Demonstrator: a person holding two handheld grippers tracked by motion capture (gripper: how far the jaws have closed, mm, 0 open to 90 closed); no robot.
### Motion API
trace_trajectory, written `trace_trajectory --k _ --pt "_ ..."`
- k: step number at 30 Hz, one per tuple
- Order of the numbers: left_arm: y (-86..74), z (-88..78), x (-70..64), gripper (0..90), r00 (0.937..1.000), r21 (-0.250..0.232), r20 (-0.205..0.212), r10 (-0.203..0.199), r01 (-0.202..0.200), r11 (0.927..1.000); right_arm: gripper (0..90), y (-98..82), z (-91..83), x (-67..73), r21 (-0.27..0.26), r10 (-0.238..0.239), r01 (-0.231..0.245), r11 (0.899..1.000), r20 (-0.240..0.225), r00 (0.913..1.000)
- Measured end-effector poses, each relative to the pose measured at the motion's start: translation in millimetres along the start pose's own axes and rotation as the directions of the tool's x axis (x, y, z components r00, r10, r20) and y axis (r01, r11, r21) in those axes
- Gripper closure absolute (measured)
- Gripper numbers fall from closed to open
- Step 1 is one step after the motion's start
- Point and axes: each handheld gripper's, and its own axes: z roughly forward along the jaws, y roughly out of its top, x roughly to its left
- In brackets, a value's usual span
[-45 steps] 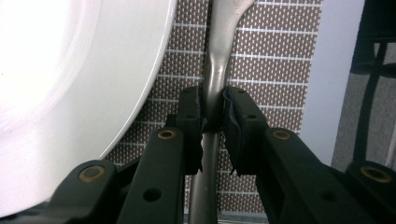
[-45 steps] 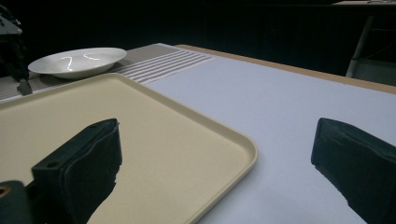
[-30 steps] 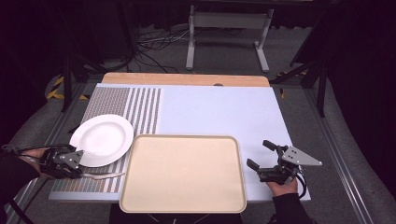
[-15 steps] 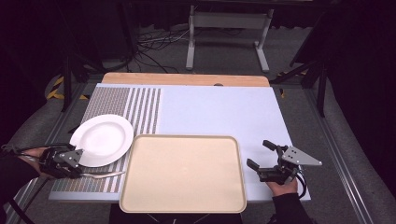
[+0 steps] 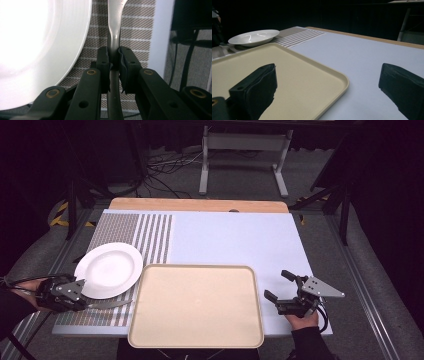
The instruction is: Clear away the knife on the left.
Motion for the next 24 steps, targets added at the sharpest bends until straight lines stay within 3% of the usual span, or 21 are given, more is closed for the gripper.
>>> trace_trajectory --k 8,10,12,14,16,17,18,19,20,21,22,23,24 --pt "5.6 -17.1 -0.6 79.8 0.9991 -0.027 -0.039 -0.015 0.014 0.9995 2.5 0.2 -0.6 -0.2 -0.002 -0.001 0.001 1.000 -0.003 1.0000" --pt "8.3 -22.5 2.4 79.7 0.9926 -0.051 -0.032 -0.117 0.115 0.9920 2.5 0.3 -0.8 -0.4 -0.004 0.004 -0.004 1.000 -0.005 1.0000" --pt "10.8 -30.4 4.4 79.8 0.9834 -0.101 -0.040 -0.177 0.172 0.9799 2.5 0.3 -1.0 -0.5 -0.005 0.005 -0.005 1.000 -0.004 1.0000" --pt "12.0 -33.1 6.7 79.8 0.9843 -0.111 -0.041 -0.172 0.166 0.9798 2.5 0.2 -0.9 -0.6 -0.004 0.004 -0.004 1.000 -0.003 1.0000" --pt "14.3 -36.7 8.3 79.8 0.9784 -0.136 -0.042 -0.202 0.195 0.9713 2.5 0.1 -0.7 -0.8 -0.004 0.005 -0.005 1.000 0.000 1.0000" --pt "14.3 -36.7 8.3 79.7 0.9784 -0.136 -0.042 -0.202 0.195 0.9713 2.5 0.1 -0.7 -0.8 -0.004 0.005 -0.005 1.000 0.000 1.0000" --pt "15.2 -38.7 10.4 79.8 0.9732 -0.148 -0.048 -0.225 0.216 0.9652 2.5 0.0 -0.6 -1.2 -0.004 0.005 -0.005 1.000 -0.001 1.0000" --pt "15.0 -40.4 12.8 79.8 0.9625 -0.151 -0.054 -0.266 0.255 0.9550 2.5 -0.1 -0.6 -1.4 -0.004 0.005 -0.005 1.000 -0.002 1.0000" --pt "15.0 -40.4 12.8 79.8 0.9625 -0.151 -0.054 -0.266 0.255 0.9550 2.5 -0.1 -0.8 -1.5 -0.005 0.005 -0.005 1.000 -0.001 1.0000" --pt "13.6 -42.9 18.8 79.8 0.9434 -0.181 -0.044 -0.329 0.316 0.9313 2.5 0.1 -1.0 -1.2 -0.006 0.007 -0.007 1.000 0.000 1.0000" --pt "12.8 -44.0 21.0 79.8 0.9342 -0.195 -0.031 -0.355 0.343 0.9189 2.5 0.2 -1.3 -0.9 -0.006 0.009 -0.009 1.000 0.001 1.0000" --pt "12.8 -44.0 21.0 79.8 0.9342 -0.195 -0.031 -0.355 0.343 0.9189 2.5 0.2 -1.3 -0.9 -0.006 0.009 -0.009 1.000 0.001 1.0000" --pt "12.3 -45.3 22.6 79.8 0.9266 -0.221 -0.037 -0.374 0.358 0.9074 2.6 0.3 -1.4 -0.9 -0.007 0.006 -0.006 1.000 0.003 1.0000"
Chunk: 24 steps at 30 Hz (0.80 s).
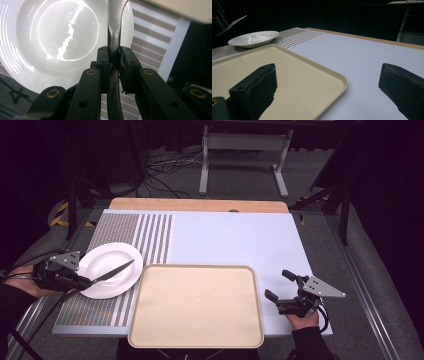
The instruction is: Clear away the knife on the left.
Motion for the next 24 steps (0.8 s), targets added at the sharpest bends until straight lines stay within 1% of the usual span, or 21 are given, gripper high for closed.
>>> trace_trajectory --k 1,2,3,4,5,7,8,11,12,13,14,15,16,17,18,19,20,21,22,23,24 --pt "0.2 -0.3 1.8 79.8 0.9995 -0.012 0.023 -0.021 0.021 0.9997 2.6 0.0 0.4 -0.3 0.000 -0.001 0.001 1.000 0.000 1.0000" --pt "0.5 -0.4 1.6 79.8 0.9994 -0.026 0.012 -0.032 0.033 0.9991 2.5 0.0 0.4 -0.5 0.001 0.000 0.000 1.000 0.000 1.0000" --pt "0.9 -0.4 2.0 79.8 0.9986 -0.031 0.018 -0.049 0.050 0.9983 2.6 0.0 0.2 -0.4 0.001 0.001 -0.001 1.000 0.002 1.0000" --pt "1.6 -0.5 2.5 79.7 0.9984 -0.036 0.025 -0.051 0.052 0.9980 2.6 0.1 -0.3 -0.5 0.001 0.001 -0.001 1.000 0.002 1.0000" --pt "2.1 -0.6 2.4 79.8 0.9977 -0.046 0.018 -0.066 0.067 0.9967 2.6 0.1 -0.4 -0.7 -0.004 0.000 0.001 1.000 0.003 1.0000" --pt "3.5 -0.7 3.2 79.8 0.9956 -0.051 0.026 -0.091 0.092 0.9944 2.5 0.1 -0.6 -1.2 -0.004 0.000 0.000 1.000 0.002 1.0000" --pt "4.2 -1.1 4.7 79.8 0.9936 -0.058 0.020 -0.111 0.112 0.9920 2.5 0.1 -0.6 -1.3 -0.002 0.001 -0.001 1.000 0.000 1.0000" --pt "6.4 -3.5 8.3 79.8 0.9826 -0.102 0.060 -0.176 0.181 0.9781 2.8 1.0 -1.3 -0.4 -0.008 -0.003 0.003 1.000 0.004 1.0000" --pt "6.4 -3.5 8.3 79.8 0.9826 -0.102 0.060 -0.176 0.181 0.9781 2.9 1.6 -2.0 0.4 -0.012 -0.006 0.006 1.000 0.007 1.0000" --pt "8.4 -4.0 7.8 79.8 0.9817 -0.117 0.057 -0.182 0.187 0.9753 2.9 1.6 -2.0 0.4 -0.012 -0.006 0.006 1.000 0.007 1.0000" --pt "10.7 -3.9 7.6 79.8 0.9787 -0.121 0.068 -0.194 0.201 0.9721 3.0 1.9 -2.3 0.5 -0.013 -0.011 0.011 1.000 0.008 0.9999" --pt "12.8 -3.9 6.0 79.8 0.9773 -0.124 0.065 -0.202 0.208 0.9701 3.0 1.9 -2.3 0.5 -0.012 -0.012 0.012 1.000 0.009 0.9999" --pt "14.9 -3.6 4.8 79.7 0.9777 -0.135 0.061 -0.201 0.207 0.9689 3.0 1.9 -2.3 0.4 -0.012 -0.010 0.010 1.000 0.008 0.9999" --pt "17.3 -3.1 3.4 79.7 0.9752 -0.137 0.085 -0.204 0.215 0.9670 3.0 1.9 -2.3 0.4 -0.013 -0.009 0.009 1.000 0.009 0.9999" --pt "19.9 -3.1 1.8 79.7 0.9754 -0.147 0.076 -0.207 0.216 0.9652 3.0 2.0 -2.5 0.3 -0.013 -0.009 0.009 1.000 0.010 0.9999" --pt "21.4 -2.7 0.9 79.7 0.9727 -0.143 0.092 -0.213 0.225 0.9639 3.0 2.1 -2.8 0.2 -0.015 -0.009 0.009 1.000 0.011 0.9999" --pt "24.1 -2.0 -1.0 79.7 0.9723 -0.146 0.084 -0.218 0.228 0.9626 3.0 2.1 -3.0 0.3 -0.015 -0.008 0.008 1.000 0.011 0.9999" --pt "26.4 -1.1 -2.5 79.7 0.9702 -0.147 0.091 -0.224 0.236 0.9606 3.0 2.1 -3.3 0.0 -0.014 -0.006 0.006 1.000 0.015 0.9999" --pt "29.0 -0.3 -4.4 79.7 0.9686 -0.139 0.094 -0.230 0.242 0.9602 3.0 2.0 -3.4 -0.2 -0.015 -0.001 0.002 1.000 0.014 0.9999" --pt "31.7 0.4 -6.3 79.7 0.9696 -0.139 0.085 -0.230 0.240 0.9609 3.0 1.9 -3.7 -0.6 -0.014 -0.004 0.004 1.000 0.016 0.9999" --pt "34.3 1.2 -7.6 79.7 0.9686 -0.130 0.090 -0.232 0.242 0.9615 3.0 1.9 -3.9 -0.8 -0.016 -0.002 0.002 1.000 0.018 0.9998"
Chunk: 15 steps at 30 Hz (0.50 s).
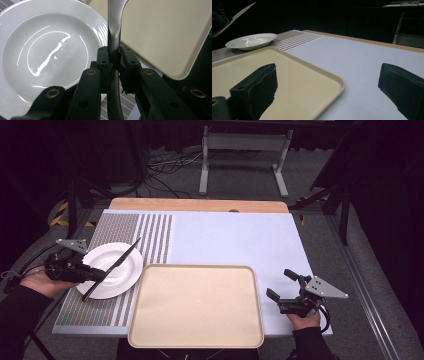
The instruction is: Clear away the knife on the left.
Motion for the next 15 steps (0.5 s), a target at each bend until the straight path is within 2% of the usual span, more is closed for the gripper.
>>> trace_trajectory --k 2,3,4,5,10,12,15 --pt "2.0 1.2 -1.0 79.7 0.9999 -0.005 -0.010 0.003 -0.003 1.0000 3.0 0.0 -0.4 -0.5 0.000 0.000 0.000 1.000 0.001 1.0000" --pt "4.3 2.5 -2.9 79.7 0.9999 -0.014 -0.013 -0.010 0.010 0.9998 3.0 0.0 -0.4 -0.5 0.000 0.000 0.000 1.000 0.001 1.0000" --pt "6.4 4.0 -4.3 79.6 1.0000 -0.020 -0.009 -0.002 0.002 0.9998 2.9 -0.1 -0.5 -0.8 -0.002 0.003 -0.003 1.000 0.001 1.0000" --pt "8.8 6.0 -7.8 79.7 0.9997 -0.032 -0.026 0.006 -0.007 0.9995 3.0 -0.1 -0.7 -0.8 -0.002 0.005 -0.005 1.000 0.004 1.0000" --pt "23.5 19.1 -23.1 79.7 0.9994 -0.026 -0.034 -0.007 0.006 0.9997 3.0 0.3 -0.7 -1.3 -0.006 0.005 -0.005 1.000 -0.002 1.0000" --pt "26.2 21.6 -25.1 79.7 0.9995 -0.023 -0.020 -0.023 0.022 0.9995 3.0 0.4 -0.5 -1.4 -0.008 0.002 -0.002 1.000 -0.005 1.0000" --pt "31.8 25.4 -30.4 79.6 0.9999 -0.029 -0.008 -0.015 0.015 0.9995 3.0 0.6 -1.3 -1.4 -0.013 -0.001 0.001 1.000 -0.008 1.0000"
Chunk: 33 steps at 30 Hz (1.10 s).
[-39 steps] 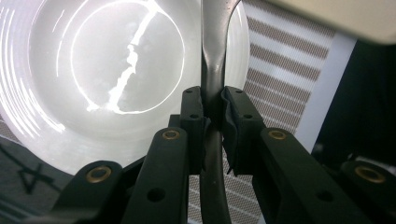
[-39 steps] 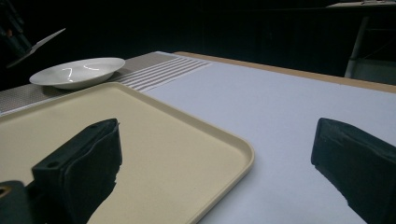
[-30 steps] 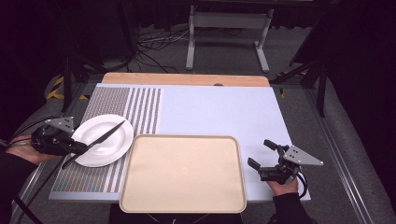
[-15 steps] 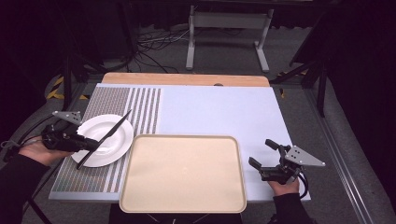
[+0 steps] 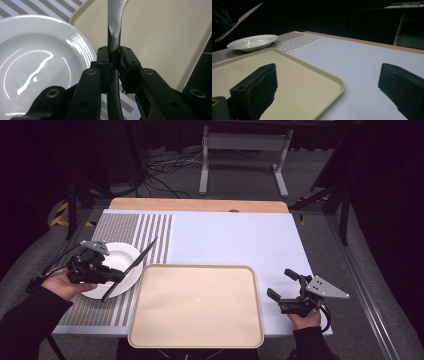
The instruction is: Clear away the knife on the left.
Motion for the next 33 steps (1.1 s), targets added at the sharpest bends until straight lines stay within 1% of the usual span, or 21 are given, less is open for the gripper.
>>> trace_trajectory --k 1,3,4,5,6,8,9,15,17,19,21,22,23,25,26,27,28,29,30,32,33 --pt "2.5 1.5 -2.1 79.6 0.9999 0.002 0.011 -0.007 0.007 1.0000 3.0 0.1 -0.5 -0.2 -0.001 -0.002 0.002 1.000 0.002 1.0000" --pt "4.4 3.0 -4.1 79.6 0.9999 0.003 0.013 -0.008 0.008 1.0000 3.0 0.2 -1.0 -0.4 -0.001 -0.002 0.002 1.000 0.002 1.0000" --pt "6.4 4.7 -6.4 79.6 0.9997 0.008 0.015 -0.017 0.017 0.9998 3.0 0.3 -1.4 -0.2 0.001 0.000 0.000 1.000 0.003 1.0000" --pt "8.1 6.3 -7.3 79.6 0.9998 0.012 0.015 -0.013 0.013 0.9998 3.0 0.6 -1.8 -0.3 0.002 -0.001 0.001 1.000 0.004 1.0000" --pt "9.9 8.6 -9.5 79.6 0.9996 0.020 0.019 -0.023 0.023 0.9995 3.0 0.7 -2.0 -0.7 0.000 -0.004 0.004 1.000 0.004 1.0000" --pt "12.0 11.7 -11.2 79.6 0.9995 0.028 0.019 -0.025 0.024 0.9993 3.0 0.9 -2.5 -1.0 -0.003 -0.004 0.004 1.000 0.004 1.0000" --pt "12.9 13.8 -12.1 79.6 0.9992 0.033 0.025 -0.032 0.031 0.9990 3.0 0.9 -2.5 -1.0 -0.003 -0.004 0.004 1.000 0.004 1.0000" --pt "17.6 25.9 -19.1 79.6 0.9982 0.032 0.037 -0.048 0.047 0.9984 3.0 1.0 -2.6 -1.2 -0.003 -0.005 0.005 1.000 0.004 1.0000" --pt "19.2 30.9 -21.3 79.5 0.9968 0.026 0.061 -0.053 0.051 0.9984 2.9 1.4 -3.2 -1.4 -0.003 -0.009 0.009 1.000 0.008 0.9999" --pt "19.3 34.8 -23.9 79.5 0.9955 0.031 0.078 -0.054 0.052 0.9982 3.0 2.2 -4.7 -2.3 -0.007 -0.017 0.018 1.000 0.014 0.9997" --pt "19.1 37.1 -24.9 79.6 0.9957 0.032 0.078 -0.050 0.047 0.9984 3.0 2.4 -5.4 -2.5 -0.010 -0.016 0.016 1.000 0.016 0.9997" --pt "18.3 40.6 -27.8 79.6 0.9945 0.041 0.087 -0.059 0.056 0.9976 3.0 2.3 -6.0 -2.8 -0.012 -0.014 0.015 1.000 0.019 0.9997" --pt "17.8 42.9 -28.5 79.6 0.9942 0.043 0.090 -0.059 0.055 0.9976 3.0 2.2 -6.7 -3.5 -0.013 -0.010 0.010 1.000 0.019 0.9998" --pt "17.4 47.0 -29.6 79.6 0.9927 0.049 0.098 -0.070 0.065 0.9967 3.0 2.3 -6.8 -3.9 -0.015 -0.007 0.007 1.000 0.020 0.9998" --pt "17.4 49.9 -30.1 79.5 0.9915 0.060 0.103 -0.079 0.073 0.9956 3.0 2.3 -6.7 -3.9 -0.016 -0.007 0.008 1.000 0.020 0.9998" --pt "17.9 53.3 -29.9 79.6 0.9912 0.062 0.107 -0.079 0.072 0.9955 3.0 2.3 -6.6 -3.8 -0.014 -0.008 0.008 1.000 0.018 0.9998" --pt "18.7 57.1 -30.8 79.6 0.9901 0.076 0.111 -0.086 0.078 0.9940 3.0 2.2 -6.5 -3.8 -0.012 -0.009 0.009 1.000 0.018 0.9998" --pt "19.2 60.2 -32.1 79.5 0.9903 0.081 0.110 -0.085 0.076 0.9938 3.0 2.2 -6.3 -3.8 -0.011 -0.009 0.009 1.000 0.018 0.9998" --pt "19.7 62.9 -33.3 79.6 0.9891 0.089 0.117 -0.089 0.079 0.9929 3.0 2.1 -6.4 -3.8 -0.011 -0.009 0.009 1.000 0.018 0.9998" --pt "19.8 65.2 -33.9 79.6 0.9890 0.086 0.119 -0.087 0.078 0.9933 3.0 2.0 -6.5 -4.0 -0.012 -0.008 0.008 1.000 0.019 0.9998" --pt "19.8 67.6 -35.1 79.5 0.9879 0.091 0.124 -0.093 0.082 0.9924 3.0 1.9 -6.6 -4.2 -0.011 -0.005 0.005 1.000 0.020 0.9998"
